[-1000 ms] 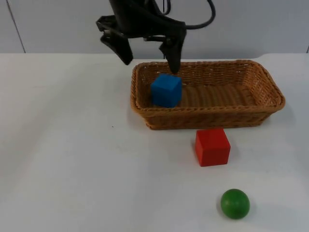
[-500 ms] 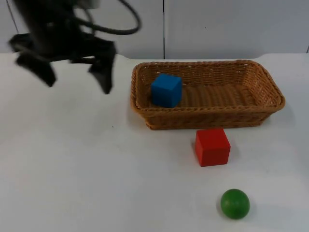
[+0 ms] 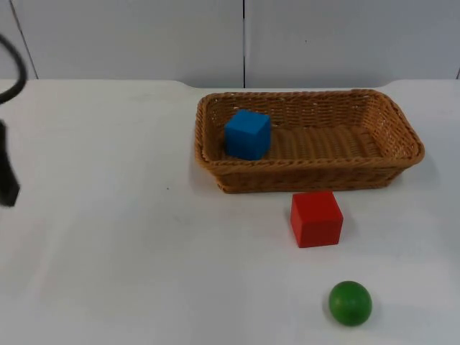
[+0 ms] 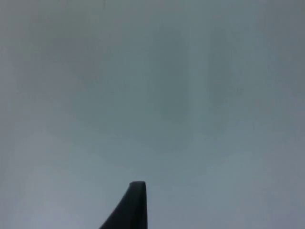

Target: Place all geometric objects except the red cube into the basket.

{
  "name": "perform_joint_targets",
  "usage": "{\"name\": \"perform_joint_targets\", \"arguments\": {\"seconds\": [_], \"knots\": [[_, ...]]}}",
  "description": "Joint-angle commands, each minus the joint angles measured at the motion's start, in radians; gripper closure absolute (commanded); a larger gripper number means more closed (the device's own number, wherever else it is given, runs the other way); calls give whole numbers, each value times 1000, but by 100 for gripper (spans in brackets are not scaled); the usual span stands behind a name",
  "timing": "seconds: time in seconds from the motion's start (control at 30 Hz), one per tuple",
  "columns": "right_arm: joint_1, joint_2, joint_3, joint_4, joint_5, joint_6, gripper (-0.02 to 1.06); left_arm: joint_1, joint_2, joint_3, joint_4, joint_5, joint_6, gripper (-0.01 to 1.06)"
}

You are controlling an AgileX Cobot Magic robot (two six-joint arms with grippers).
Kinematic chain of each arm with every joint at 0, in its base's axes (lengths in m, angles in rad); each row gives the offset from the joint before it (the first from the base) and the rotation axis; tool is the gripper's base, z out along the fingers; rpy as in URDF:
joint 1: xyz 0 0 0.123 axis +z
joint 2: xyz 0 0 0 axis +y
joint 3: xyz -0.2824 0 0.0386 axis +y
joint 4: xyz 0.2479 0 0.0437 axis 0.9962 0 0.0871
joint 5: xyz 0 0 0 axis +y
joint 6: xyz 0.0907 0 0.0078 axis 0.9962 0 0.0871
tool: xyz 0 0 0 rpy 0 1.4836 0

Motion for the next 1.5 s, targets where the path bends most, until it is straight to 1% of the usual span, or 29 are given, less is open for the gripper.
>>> {"name": "perform_joint_targets", "arguments": {"seconds": [0.0, 0.03, 0.07, 0.23, 0.3, 0.4, 0.5, 0.53, 0.63, 0.73, 0.83, 0.87, 0.97, 1.03, 1.07, 1.1, 1.17, 1.23, 1.27, 1.3, 1.33, 1.37, 1.47], "knots": [[-7, -4, -6, 6, -3, -1, 9, 4, -78, 49, -11, -13, -9, 0], [-7, -4, -6, 6, -1, -1, 9, 4, -122, 75, -23, -13, -9, 0], [-7, -4, -6, 6, -1, -1, 9, 4, -122, 75, -23, -13, -9, 0], [-7, -4, -6, 9, 5, -1, 9, 4, -331, 191, -29, -13, -9, 0], [-7, -4, -6, 9, 5, -1, 9, 4, -345, 201, -29, -13, -9, 0], [-7, -4, -6, 9, 7, -1, 9, 4, -464, 246, -29, -9, -20, 0], [-7, -4, -6, 31, 12, -1, 9, 4, -493, 253, -29, -2, -20, 0], [-7, -4, -6, 42, 16, -1, 9, 4, -516, 257, -29, 13, -22, 0], [-3, -4, -6, 79, 40, -41, 9, 4, -519, 257, -29, 17, -21, 0], [-3, -4, -6, 94, 63, -58, 9, 4, -519, 257, -29, 17, -21, 0], [55, -4, -6, 103, 78, -75, 9, 4, -519, 257, -57, 19, -21, 0], [55, -4, -6, 103, 78, -75, 9, 4, -519, 257, -57, 19, -21, 0], [187, 15, -6, 103, 80, -74, 9, 4, -519, 257, -65, 14, 0, 0], [284, 57, -6, 103, 76, -26, 9, 4, -519, 257, -65, 9, 0, 0], [284, 57, -6, 103, 76, -26, 9, 4, -519, 257, -65, 9, 0, 0], [339, 89, -6, 83, 65, 18, 9, 4, -519, 257, -65, 9, 0, 0], [443, 165, -6, -2, 34, 132, 9, 4, -519, 257, -65, 7, 0, 0], [547, 261, -6, -111, -8, 261, 9, 4, -519, 257, -65, 7, 0, 0], [583, 303, -6, -159, -35, 322, 9, 4, -519, 257, -65, 7, 0, 0], [622, 353, -6, -188, -72, 387, 9, 4, -519, 257, -65, 7, 0, 0], [622, 353, -6, -188, -72, 387, 9, 4, -519, 257, -65, 7, 0, 0], [655, 402, -6, -214, -114, 433, 9, 4, -519, 257, -65, 7, 0, 0], [710, 515, -27, -246, -197, 506, 11, 4, -519, 257, -65, 7, 0, 0]]}}
